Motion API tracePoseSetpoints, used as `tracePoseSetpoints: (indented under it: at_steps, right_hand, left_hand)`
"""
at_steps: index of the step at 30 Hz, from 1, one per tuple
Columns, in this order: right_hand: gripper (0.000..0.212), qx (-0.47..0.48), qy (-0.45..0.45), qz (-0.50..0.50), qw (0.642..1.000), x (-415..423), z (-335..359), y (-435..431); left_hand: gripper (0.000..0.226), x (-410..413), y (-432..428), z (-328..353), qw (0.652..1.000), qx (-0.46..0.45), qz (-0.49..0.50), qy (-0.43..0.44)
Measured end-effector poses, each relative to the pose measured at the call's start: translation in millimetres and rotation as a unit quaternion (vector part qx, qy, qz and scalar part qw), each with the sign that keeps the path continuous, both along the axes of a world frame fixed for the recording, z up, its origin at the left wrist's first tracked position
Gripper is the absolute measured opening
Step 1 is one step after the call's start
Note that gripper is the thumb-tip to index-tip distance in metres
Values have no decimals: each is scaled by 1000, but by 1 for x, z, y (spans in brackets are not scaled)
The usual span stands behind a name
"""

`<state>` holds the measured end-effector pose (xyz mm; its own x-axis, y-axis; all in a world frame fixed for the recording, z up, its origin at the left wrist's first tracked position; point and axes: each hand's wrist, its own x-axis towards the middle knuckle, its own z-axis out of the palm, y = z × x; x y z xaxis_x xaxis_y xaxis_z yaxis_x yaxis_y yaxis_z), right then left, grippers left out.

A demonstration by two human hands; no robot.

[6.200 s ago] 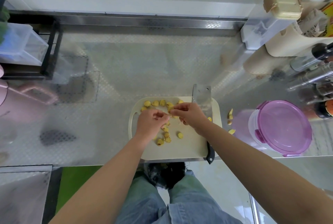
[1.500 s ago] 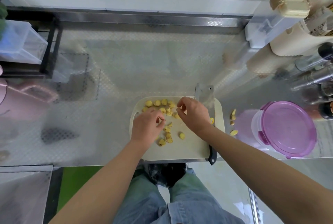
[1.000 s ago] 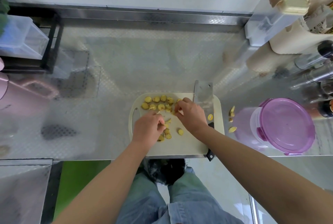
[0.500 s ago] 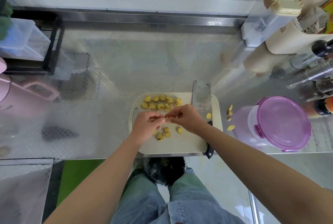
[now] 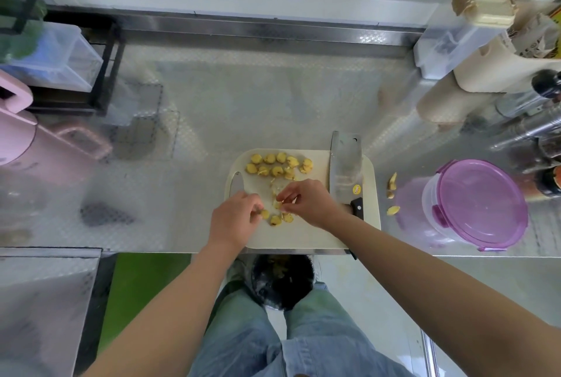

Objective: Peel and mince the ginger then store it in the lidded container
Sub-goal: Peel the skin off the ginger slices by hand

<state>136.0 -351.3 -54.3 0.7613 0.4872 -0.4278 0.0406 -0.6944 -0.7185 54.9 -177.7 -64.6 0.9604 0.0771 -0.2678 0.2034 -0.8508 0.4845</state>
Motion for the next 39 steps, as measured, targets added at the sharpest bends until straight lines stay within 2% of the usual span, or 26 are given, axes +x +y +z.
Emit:
tracePoseSetpoints:
  at_steps: [7,11,17,21,22,25,27,30,39]
  right_hand:
    - [5,-23,-1,21,1000,-9,-2,3]
    - [4,-8,-15,14,1000,-12,0,5]
    - [13,51,7,-24,998,-5,4,-5]
    - [13,-3,16,-21,1000,8,4,-17]
    - [12,-11,6,-36,999,12,4,-22]
    - [9,-35,-32,-136,990,26,0,-35]
    - [9,-53,-34,-174,983,33,-2,-41]
    - [10,-47,-11,-181,982,37,-3,-41]
    - [8,-58,12,-141,988,44,-10,-22]
  left_hand:
    - [5,6,-7,1,999,-22,32,29]
    - [7,10,-7,1,985,-133,87,62]
    - [8,16,-12,8,943,-287,143,86]
    - [11,25,-24,10,926,-327,171,72]
    - [10,28,-27,8,935,-307,166,59]
    - [9,38,-33,8,980,-167,105,4]
    - [10,47,-37,11,993,-93,66,-23]
    - [11,56,-43,12,998,-8,21,-63]
    - [12,80,-47,7,995,64,-2,-71]
